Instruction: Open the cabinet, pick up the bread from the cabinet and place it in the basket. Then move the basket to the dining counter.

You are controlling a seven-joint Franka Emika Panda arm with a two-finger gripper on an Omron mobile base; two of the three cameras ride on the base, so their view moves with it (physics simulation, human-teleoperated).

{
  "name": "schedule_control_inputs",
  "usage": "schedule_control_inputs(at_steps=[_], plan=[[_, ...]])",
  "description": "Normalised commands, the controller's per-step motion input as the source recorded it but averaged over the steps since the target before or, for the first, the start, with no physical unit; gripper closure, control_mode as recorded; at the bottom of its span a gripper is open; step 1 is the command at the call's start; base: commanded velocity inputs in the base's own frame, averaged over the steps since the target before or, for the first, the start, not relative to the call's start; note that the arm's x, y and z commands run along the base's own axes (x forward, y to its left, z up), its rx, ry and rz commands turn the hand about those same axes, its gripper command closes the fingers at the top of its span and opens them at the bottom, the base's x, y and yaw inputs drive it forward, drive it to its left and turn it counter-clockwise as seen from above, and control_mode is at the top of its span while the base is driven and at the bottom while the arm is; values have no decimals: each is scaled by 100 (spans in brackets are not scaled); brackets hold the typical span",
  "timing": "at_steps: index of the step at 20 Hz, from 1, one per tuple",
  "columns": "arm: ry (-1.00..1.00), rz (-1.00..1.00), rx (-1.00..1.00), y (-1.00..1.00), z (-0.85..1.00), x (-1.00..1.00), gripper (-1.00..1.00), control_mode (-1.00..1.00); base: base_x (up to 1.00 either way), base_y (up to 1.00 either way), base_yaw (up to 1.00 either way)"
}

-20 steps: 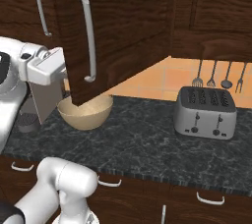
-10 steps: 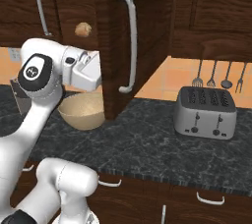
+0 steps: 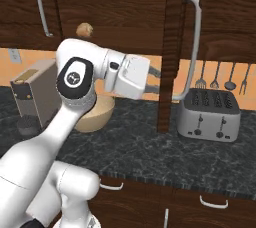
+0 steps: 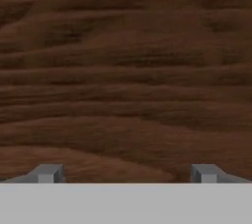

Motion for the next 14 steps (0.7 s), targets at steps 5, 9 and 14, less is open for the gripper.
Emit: schedule_control_inputs(at_steps=[5,9,14], plan=[[3,16,-1,49,0,-28,-100,-100,0,0,0],[2,34,-2,100,0,-47,-100,-100,0,0,0],[4,47,-2,100,-3,-21,-100,-100,0,0,0]])
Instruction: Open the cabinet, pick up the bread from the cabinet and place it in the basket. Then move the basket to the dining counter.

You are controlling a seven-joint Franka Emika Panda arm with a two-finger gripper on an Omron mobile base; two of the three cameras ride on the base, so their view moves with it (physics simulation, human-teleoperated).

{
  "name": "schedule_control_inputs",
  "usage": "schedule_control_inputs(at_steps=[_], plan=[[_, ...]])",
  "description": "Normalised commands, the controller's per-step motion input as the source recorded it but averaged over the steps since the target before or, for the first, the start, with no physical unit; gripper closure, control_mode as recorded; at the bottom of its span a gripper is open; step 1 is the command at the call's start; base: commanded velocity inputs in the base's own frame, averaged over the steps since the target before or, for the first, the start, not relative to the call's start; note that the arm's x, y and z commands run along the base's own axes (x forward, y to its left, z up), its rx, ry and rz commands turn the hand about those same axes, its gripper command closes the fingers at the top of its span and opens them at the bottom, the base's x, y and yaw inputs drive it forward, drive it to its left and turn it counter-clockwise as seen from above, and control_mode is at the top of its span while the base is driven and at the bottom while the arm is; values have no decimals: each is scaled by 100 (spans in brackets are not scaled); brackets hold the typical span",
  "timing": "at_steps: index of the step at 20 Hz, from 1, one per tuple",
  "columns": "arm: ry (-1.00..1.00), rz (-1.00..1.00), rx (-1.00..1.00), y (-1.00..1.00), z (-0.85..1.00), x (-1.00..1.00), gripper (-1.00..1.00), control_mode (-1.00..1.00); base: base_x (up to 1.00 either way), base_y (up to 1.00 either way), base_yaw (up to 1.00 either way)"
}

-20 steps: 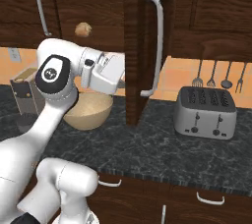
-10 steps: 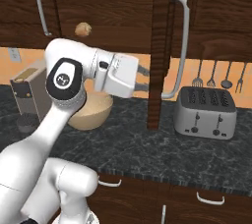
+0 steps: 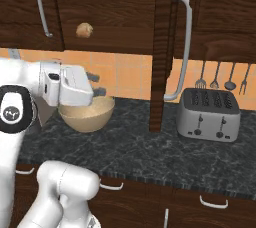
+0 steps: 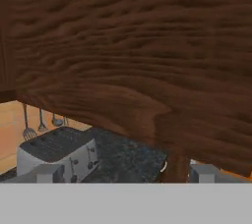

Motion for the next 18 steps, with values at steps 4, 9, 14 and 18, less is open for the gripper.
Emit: schedule_control_inputs(at_steps=[4,9,14,18], plan=[[0,63,0,99,-1,-13,-100,-100,0,0,0],[0,63,0,100,0,-1,-100,-100,0,0,0],[-1,42,0,94,2,0,-100,-100,0,0,0],[-13,21,6,63,20,2,-100,-100,0,0,0]])
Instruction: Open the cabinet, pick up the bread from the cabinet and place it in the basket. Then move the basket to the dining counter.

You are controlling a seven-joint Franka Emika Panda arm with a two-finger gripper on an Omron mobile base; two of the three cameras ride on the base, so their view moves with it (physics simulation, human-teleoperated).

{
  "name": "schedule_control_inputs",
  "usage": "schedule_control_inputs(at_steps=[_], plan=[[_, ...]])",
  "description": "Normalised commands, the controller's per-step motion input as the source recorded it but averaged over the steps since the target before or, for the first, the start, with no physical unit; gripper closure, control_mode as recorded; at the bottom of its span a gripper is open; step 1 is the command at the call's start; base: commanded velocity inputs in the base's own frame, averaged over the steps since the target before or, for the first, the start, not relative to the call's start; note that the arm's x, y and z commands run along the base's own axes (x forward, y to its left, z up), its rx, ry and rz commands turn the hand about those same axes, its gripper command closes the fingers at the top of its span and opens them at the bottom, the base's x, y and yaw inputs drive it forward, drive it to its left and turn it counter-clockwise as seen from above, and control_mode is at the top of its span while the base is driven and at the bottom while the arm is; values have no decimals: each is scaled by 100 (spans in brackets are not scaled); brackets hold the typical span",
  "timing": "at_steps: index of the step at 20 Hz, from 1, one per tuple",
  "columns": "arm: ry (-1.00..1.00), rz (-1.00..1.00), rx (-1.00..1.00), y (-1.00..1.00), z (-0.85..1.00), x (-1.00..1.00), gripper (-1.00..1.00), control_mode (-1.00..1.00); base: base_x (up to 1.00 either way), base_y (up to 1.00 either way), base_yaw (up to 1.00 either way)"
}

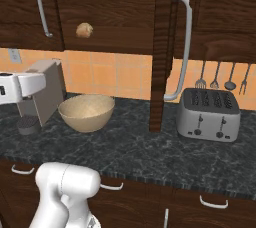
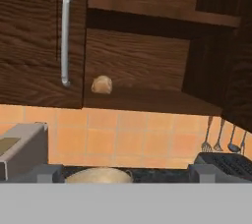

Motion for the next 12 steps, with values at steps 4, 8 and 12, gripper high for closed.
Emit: schedule_control_inputs(at_steps=[4,8,12], plan=[[-19,15,7,58,23,11,-100,-100,0,0,0],[-22,13,3,49,29,18,-100,-100,0,0,0],[-29,9,3,7,41,38,-100,-100,0,0,0]])
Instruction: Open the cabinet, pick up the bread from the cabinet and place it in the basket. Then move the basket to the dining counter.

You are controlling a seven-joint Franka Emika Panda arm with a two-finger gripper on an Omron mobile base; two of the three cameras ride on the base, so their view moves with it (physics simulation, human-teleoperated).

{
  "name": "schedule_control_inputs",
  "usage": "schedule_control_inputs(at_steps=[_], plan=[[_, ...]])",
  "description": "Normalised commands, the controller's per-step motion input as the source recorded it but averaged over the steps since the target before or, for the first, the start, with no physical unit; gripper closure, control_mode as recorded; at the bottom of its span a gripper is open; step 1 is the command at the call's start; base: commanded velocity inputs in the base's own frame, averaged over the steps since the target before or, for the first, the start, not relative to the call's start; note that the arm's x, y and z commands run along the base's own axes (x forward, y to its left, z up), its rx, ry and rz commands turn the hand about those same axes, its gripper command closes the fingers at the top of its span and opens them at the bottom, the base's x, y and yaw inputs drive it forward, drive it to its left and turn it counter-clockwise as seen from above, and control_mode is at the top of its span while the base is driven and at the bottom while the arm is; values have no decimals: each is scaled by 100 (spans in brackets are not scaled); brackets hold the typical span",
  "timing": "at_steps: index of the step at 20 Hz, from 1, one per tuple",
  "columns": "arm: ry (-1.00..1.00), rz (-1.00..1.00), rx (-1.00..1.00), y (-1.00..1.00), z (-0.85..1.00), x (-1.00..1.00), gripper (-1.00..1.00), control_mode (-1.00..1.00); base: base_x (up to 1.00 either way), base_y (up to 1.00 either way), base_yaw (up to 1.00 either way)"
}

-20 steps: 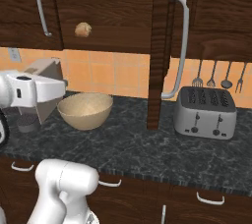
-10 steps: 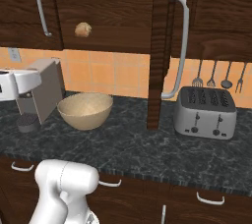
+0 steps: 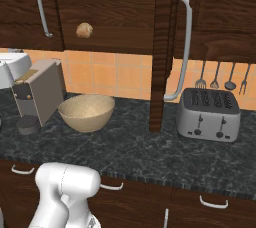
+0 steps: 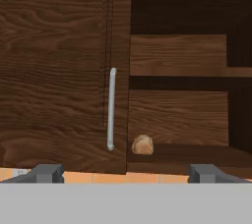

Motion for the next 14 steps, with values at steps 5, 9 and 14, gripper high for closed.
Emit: schedule_control_inputs(at_steps=[5,9,14], plan=[[-16,3,1,13,12,69,-100,-100,0,0,0],[0,0,0,35,0,74,-100,-100,0,0,0],[-1,-10,0,35,17,54,-100,-100,0,0,0]])
